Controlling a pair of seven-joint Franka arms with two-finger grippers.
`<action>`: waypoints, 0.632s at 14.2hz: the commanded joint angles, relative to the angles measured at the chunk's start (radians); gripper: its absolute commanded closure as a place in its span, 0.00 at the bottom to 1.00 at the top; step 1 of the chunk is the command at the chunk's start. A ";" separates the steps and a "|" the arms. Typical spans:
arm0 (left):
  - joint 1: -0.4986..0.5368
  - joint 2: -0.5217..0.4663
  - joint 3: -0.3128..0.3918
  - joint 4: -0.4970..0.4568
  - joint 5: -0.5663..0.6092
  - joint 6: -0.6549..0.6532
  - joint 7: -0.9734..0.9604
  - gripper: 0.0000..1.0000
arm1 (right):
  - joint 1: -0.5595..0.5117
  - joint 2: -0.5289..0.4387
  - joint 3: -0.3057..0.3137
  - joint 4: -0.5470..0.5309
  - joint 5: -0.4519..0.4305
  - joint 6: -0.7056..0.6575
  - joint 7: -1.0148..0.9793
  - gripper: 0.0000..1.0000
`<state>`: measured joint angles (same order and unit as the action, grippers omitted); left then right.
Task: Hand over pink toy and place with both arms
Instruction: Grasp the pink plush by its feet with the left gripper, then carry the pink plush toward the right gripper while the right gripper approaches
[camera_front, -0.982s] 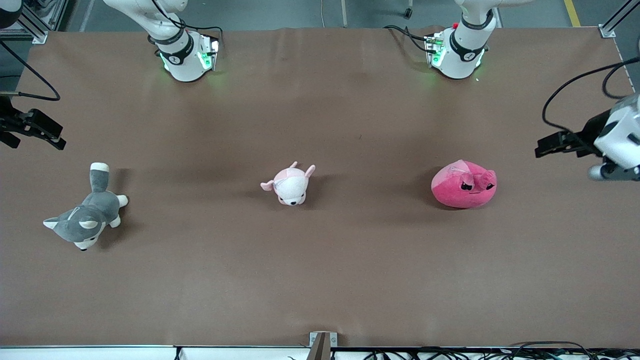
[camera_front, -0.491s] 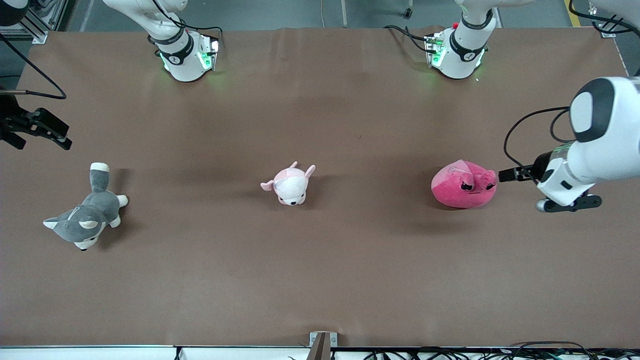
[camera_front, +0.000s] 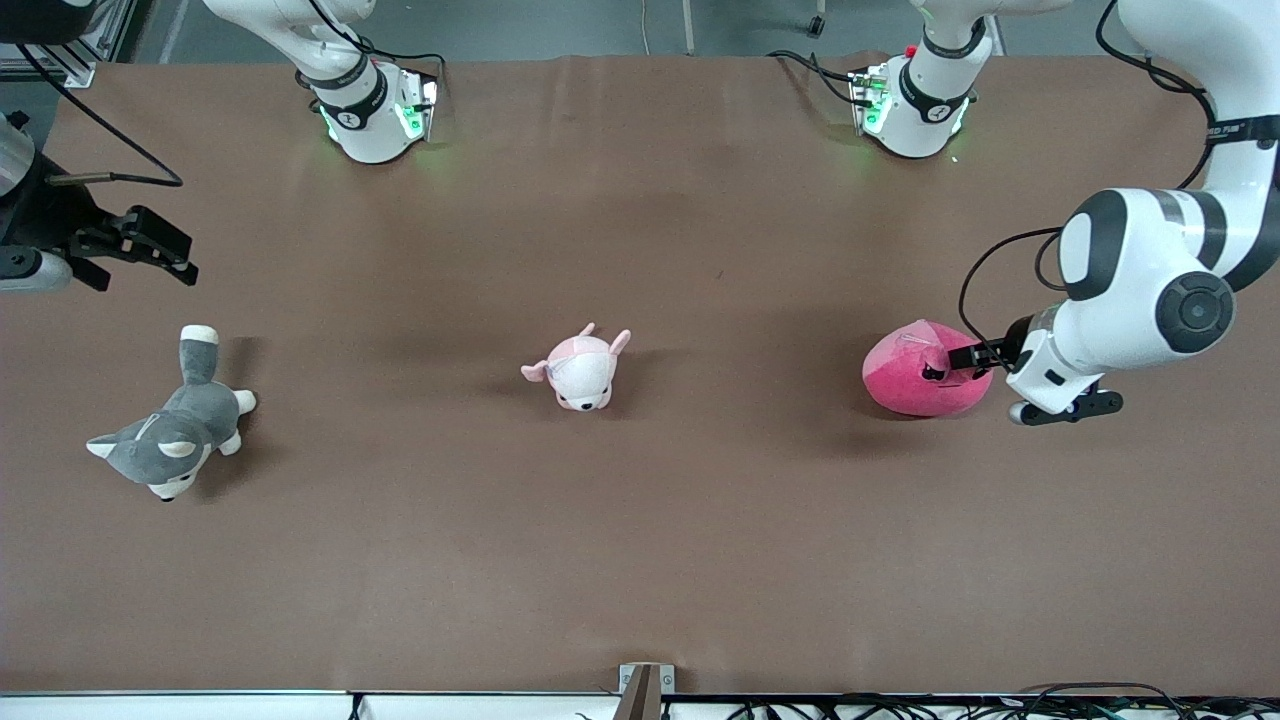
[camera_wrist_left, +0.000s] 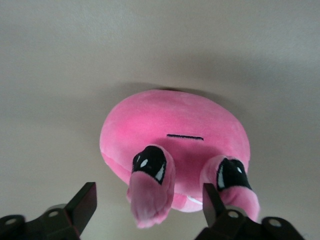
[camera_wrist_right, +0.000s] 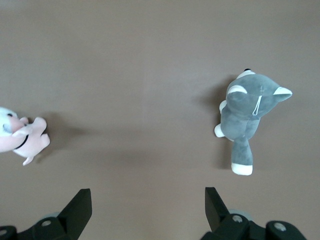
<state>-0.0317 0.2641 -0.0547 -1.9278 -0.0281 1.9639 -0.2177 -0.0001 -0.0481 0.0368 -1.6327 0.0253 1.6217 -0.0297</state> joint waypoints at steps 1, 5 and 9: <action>0.001 -0.006 0.001 -0.031 -0.006 0.032 -0.008 0.36 | 0.008 -0.004 -0.005 0.019 0.013 -0.026 -0.071 0.00; 0.006 -0.005 0.001 -0.020 -0.007 0.049 -0.011 0.64 | 0.012 0.001 -0.005 0.030 0.016 -0.040 -0.128 0.00; 0.003 -0.011 -0.001 0.004 -0.010 0.043 -0.066 1.00 | 0.052 0.005 -0.005 0.031 0.024 -0.025 -0.128 0.00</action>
<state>-0.0274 0.2668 -0.0539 -1.9364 -0.0283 2.0060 -0.2414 0.0342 -0.0480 0.0380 -1.6140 0.0352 1.5990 -0.1487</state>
